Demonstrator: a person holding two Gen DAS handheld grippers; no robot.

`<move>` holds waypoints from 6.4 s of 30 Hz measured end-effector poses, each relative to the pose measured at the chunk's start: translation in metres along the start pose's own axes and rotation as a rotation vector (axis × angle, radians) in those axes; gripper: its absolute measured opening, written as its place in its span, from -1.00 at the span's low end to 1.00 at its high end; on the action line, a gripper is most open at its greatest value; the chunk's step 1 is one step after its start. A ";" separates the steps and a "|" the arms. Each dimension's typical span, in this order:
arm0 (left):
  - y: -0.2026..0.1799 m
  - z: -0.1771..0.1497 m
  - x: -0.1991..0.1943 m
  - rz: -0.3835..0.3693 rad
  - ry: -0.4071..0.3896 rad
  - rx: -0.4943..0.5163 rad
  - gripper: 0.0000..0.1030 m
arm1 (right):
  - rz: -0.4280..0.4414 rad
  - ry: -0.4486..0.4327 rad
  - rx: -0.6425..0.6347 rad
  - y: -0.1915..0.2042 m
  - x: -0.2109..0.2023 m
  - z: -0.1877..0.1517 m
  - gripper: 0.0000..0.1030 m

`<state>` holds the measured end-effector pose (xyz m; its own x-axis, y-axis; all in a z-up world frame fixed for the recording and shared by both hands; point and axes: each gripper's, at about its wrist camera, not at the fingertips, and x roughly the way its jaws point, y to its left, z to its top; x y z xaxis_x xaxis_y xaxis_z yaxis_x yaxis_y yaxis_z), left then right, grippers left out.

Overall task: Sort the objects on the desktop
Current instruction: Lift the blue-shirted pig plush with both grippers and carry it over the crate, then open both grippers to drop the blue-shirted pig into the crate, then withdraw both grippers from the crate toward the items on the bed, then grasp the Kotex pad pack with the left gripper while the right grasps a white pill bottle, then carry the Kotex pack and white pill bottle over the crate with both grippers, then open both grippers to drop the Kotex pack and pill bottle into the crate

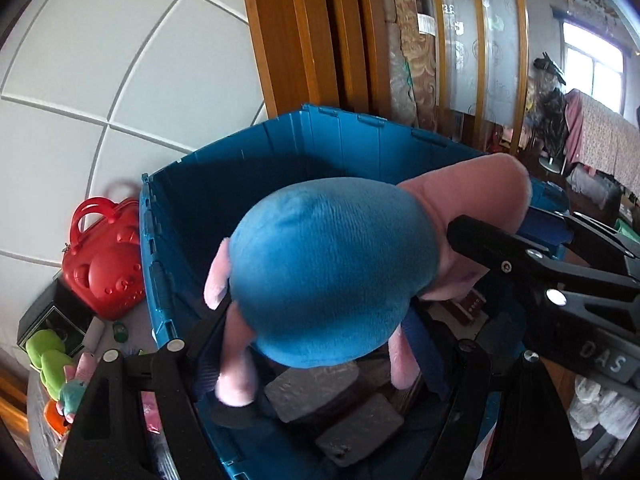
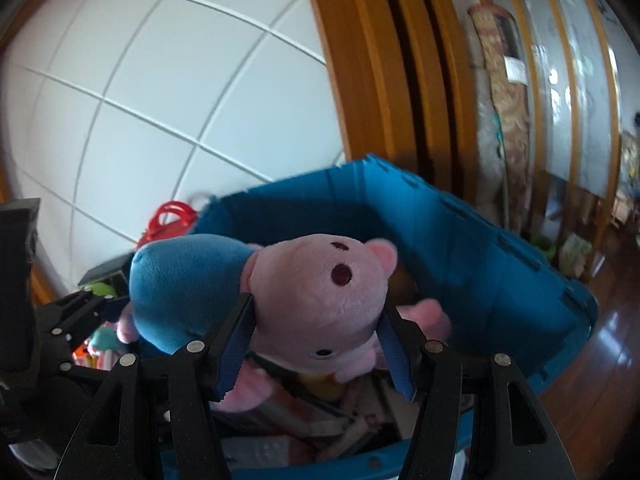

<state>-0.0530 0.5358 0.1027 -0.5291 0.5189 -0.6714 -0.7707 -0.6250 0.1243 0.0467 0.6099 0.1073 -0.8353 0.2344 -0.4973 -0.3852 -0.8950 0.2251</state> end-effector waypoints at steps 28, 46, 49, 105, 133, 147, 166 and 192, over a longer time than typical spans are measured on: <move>0.121 -0.101 -0.098 0.234 -0.229 -0.361 0.54 | 0.086 -0.145 -0.134 0.065 -0.024 0.001 1.00; 0.356 -0.328 -0.157 0.594 -0.012 -0.746 0.54 | 0.296 -0.007 -0.307 0.279 0.037 -0.055 1.00; 0.390 -0.359 -0.158 0.620 0.034 -0.773 0.54 | 0.273 0.068 -0.331 0.299 0.059 -0.074 1.00; 0.550 -0.416 -0.020 0.368 0.386 -0.722 0.31 | -0.054 0.804 0.023 0.289 0.413 -0.182 0.01; 0.342 -0.229 -0.089 0.125 -0.050 -0.408 0.31 | 0.034 0.131 -0.194 0.219 0.063 0.010 -0.11; 0.133 0.034 -0.008 -0.069 -0.010 -0.206 0.31 | -0.054 0.258 -0.252 0.014 0.113 0.100 -0.11; 0.069 0.086 0.120 -0.001 0.284 -0.190 0.33 | -0.014 0.468 -0.247 -0.066 0.191 0.094 -0.11; 0.078 0.089 0.091 -0.004 0.252 -0.201 0.95 | 0.018 0.426 -0.256 -0.060 0.165 0.099 0.44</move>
<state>-0.1932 0.5859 0.1164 -0.4019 0.3766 -0.8347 -0.6741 -0.7386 -0.0088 -0.1071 0.7403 0.0946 -0.5860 0.0899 -0.8053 -0.2189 -0.9744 0.0505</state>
